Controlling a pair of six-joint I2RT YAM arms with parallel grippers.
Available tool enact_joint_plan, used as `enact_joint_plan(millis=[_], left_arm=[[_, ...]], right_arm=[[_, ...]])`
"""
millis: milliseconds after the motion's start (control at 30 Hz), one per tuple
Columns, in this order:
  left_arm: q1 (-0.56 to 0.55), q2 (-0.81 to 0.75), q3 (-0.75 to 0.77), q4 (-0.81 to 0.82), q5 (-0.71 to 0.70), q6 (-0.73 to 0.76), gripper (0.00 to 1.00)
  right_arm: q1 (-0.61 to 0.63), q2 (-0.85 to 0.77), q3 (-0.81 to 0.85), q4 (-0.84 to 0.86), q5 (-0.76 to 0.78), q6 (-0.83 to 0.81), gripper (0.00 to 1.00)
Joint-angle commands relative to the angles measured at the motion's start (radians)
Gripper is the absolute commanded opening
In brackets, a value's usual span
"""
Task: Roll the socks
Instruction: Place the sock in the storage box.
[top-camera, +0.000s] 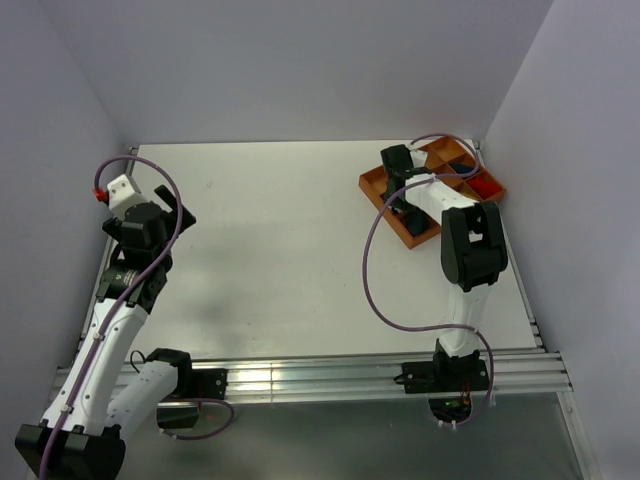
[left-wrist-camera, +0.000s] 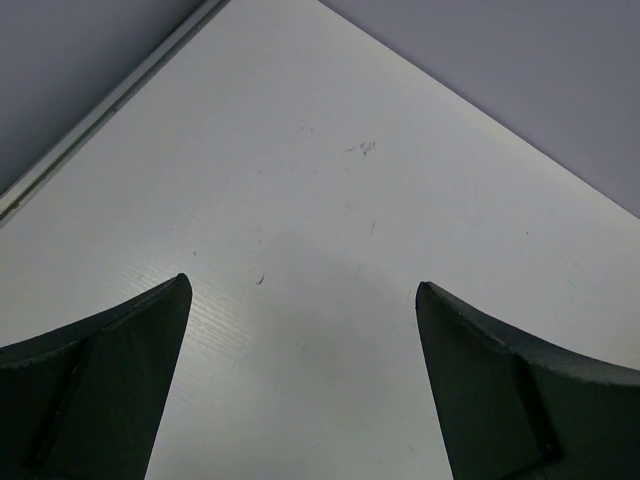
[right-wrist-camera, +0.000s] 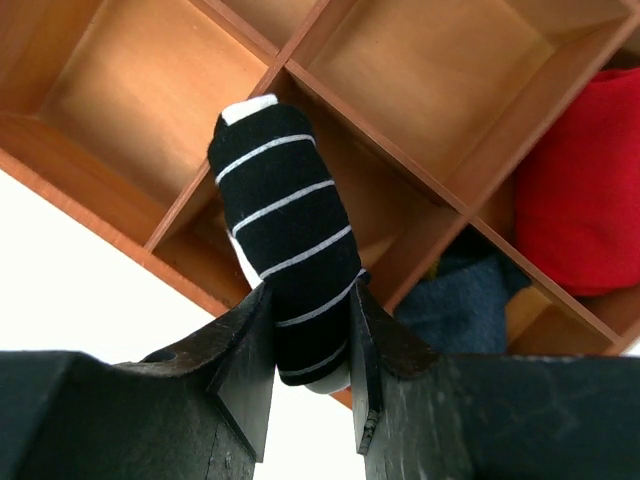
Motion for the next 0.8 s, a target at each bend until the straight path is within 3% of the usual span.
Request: enact_joint_plan(millis=[0,533,567,667,767], left_arm=[[-0.010,-0.006,-0.001,0.024,-0.031,0.028,0.99],[-0.013,0.002,-0.012,0.027,-0.011,0.023,1.00],[-0.013,0.002,-0.012,0.030,-0.010,0.023,0.99],[-0.013,0.000,-0.014,0.030,-0.007,0.022,1.00],[-0.014,-0.006,-0.015,0.027,-0.016,0.022,0.99]], right_arm=[[-0.020,0.040,0.050,0.007,-0.039,0.032,0.00],[-0.064,0.122,0.084,-0.044,-0.147,0.124,0.02],[-0.064,0.114,0.075,-0.030,-0.149,0.130,0.04],[-0.064,0.105,0.071,-0.021,-0.182,0.126,0.23],[-0.066,0.105,0.065,-0.012,-0.199,0.119,0.34]])
